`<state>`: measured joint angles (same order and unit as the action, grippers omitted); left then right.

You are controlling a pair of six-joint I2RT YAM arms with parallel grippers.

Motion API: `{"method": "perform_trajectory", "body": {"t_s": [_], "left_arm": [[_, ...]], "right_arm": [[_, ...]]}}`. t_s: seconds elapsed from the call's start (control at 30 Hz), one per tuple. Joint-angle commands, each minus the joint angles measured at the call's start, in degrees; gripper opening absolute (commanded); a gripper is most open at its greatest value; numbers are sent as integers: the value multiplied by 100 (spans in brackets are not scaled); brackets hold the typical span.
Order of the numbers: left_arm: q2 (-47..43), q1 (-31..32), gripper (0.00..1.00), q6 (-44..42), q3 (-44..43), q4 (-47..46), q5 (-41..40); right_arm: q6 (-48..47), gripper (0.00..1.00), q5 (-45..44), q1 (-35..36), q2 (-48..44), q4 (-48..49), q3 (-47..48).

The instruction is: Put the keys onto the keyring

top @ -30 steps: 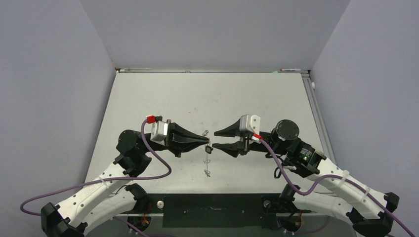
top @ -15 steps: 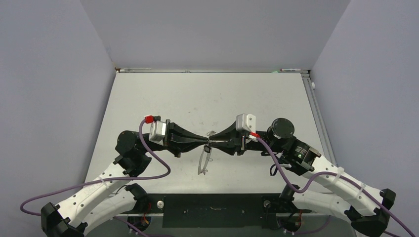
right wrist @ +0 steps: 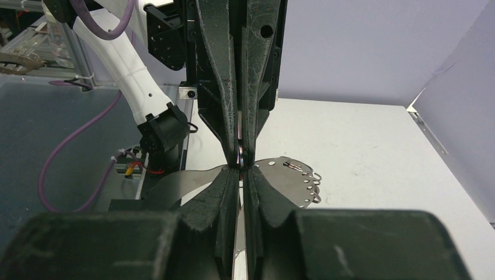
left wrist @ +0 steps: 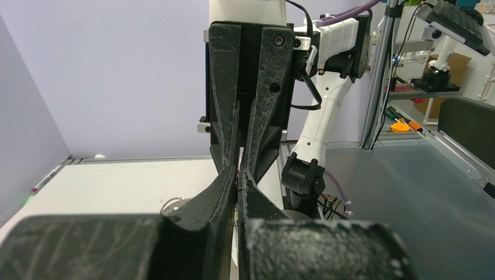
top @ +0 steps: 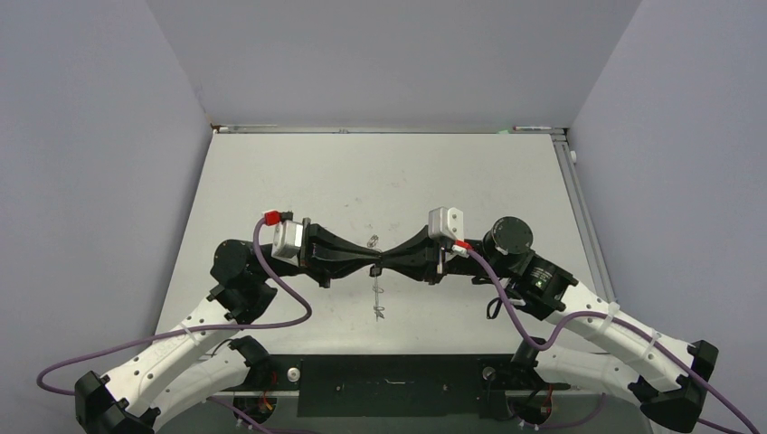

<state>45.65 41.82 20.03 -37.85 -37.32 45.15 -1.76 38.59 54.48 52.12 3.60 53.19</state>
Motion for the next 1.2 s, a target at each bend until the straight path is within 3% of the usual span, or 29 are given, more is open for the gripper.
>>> {"method": "perform_trajectory", "body": {"t_s": [0.0, 0.1, 0.2, 0.3, 0.43, 0.6, 0.8, 1.17], "left_arm": [[-83, -15, 0, -2, -58, -351, -96], [-89, -17, 0, -234, -116, -67, -107], [-98, -8, 3, -899, -315, 780, -136], [-115, -19, 18, -1637, -511, 1642, -382], [-182, -218, 38, -1969, -639, 2231, -471], [-336, -450, 50, -2422, -722, 2775, -391], [-268, -480, 41, -2760, -926, 3509, -238], [55, -554, 33, -2333, -997, 3512, 535]], "right_arm": [[97, 5, 107, 28, 57, 638, -61], [15, 5, 90, 26, 60, 471, -10], [-260, 5, 13, 23, 166, -131, 297], [-631, 5, -220, 27, 403, -1063, 703], [-1026, 5, -307, 27, 676, -1817, 1063], [-1375, 5, -374, 22, 890, -2440, 1448], [-1599, 5, -402, 28, 1118, -3201, 1821], [-1846, 5, -587, 37, 1448, -4188, 2423]]}}
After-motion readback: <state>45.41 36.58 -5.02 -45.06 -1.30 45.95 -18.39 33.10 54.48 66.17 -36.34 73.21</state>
